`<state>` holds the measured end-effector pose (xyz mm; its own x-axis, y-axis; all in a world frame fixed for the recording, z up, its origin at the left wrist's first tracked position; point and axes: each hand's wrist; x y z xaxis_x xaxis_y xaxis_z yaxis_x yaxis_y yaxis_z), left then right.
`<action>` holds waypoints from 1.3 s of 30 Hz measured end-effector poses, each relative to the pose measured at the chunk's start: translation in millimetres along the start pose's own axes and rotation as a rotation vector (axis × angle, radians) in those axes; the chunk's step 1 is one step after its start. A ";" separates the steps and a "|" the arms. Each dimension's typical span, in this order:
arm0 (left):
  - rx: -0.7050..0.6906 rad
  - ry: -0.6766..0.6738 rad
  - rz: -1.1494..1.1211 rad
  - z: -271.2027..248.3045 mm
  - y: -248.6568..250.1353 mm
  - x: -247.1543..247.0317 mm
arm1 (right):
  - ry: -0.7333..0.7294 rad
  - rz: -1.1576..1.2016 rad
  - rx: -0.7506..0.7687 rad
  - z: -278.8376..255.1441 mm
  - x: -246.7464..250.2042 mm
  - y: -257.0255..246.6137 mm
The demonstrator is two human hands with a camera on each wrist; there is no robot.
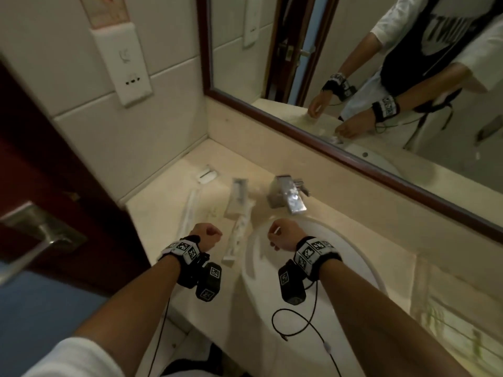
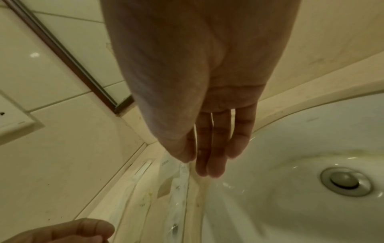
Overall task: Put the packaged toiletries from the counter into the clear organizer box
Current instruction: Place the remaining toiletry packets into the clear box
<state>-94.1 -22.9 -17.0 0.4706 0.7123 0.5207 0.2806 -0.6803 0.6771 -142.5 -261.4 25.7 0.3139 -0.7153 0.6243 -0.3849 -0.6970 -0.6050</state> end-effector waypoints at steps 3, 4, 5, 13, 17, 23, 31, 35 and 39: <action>0.038 0.034 0.014 11.4 -16.1 15.8 | -0.017 -0.009 -0.018 20.1 -14.9 -13.7; 0.050 0.047 0.027 15.3 -20.7 20.2 | -0.017 -0.010 -0.024 26.2 -20.0 -17.6; 0.062 0.069 0.036 19.0 -24.4 24.6 | -0.010 -0.006 -0.029 32.2 -25.8 -21.3; 0.114 0.038 0.005 41.4 -42.7 37.4 | 0.014 -0.187 -0.159 67.5 -71.8 -34.9; 0.086 0.059 0.233 46.6 -35.7 27.7 | 0.043 -0.128 -0.238 79.0 -85.9 -34.7; 0.064 0.041 0.378 55.2 -26.4 18.7 | 0.047 -0.034 -0.325 87.5 -88.8 -42.2; 0.187 -0.042 0.319 65.0 -14.1 24.6 | -0.003 0.103 -0.338 86.3 -76.3 -31.7; 0.200 -0.065 0.295 64.7 -10.4 26.6 | -0.002 0.131 -0.300 80.5 -59.9 -24.2; 0.148 -0.058 0.261 60.9 -3.5 31.5 | 0.064 0.154 -0.258 70.2 -44.2 -19.7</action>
<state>-29.3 -8.6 -34.6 0.5885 0.5017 0.6340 0.2603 -0.8600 0.4389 -87.9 -219.5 -24.7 0.1830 -0.8013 0.5696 -0.6341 -0.5390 -0.5544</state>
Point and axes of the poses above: each hand's wrist, its own z-axis towards the middle knuckle, its own x-axis out of the back of the hand, y = z × x, and after that the axes turned 5 degrees about z, right-handed
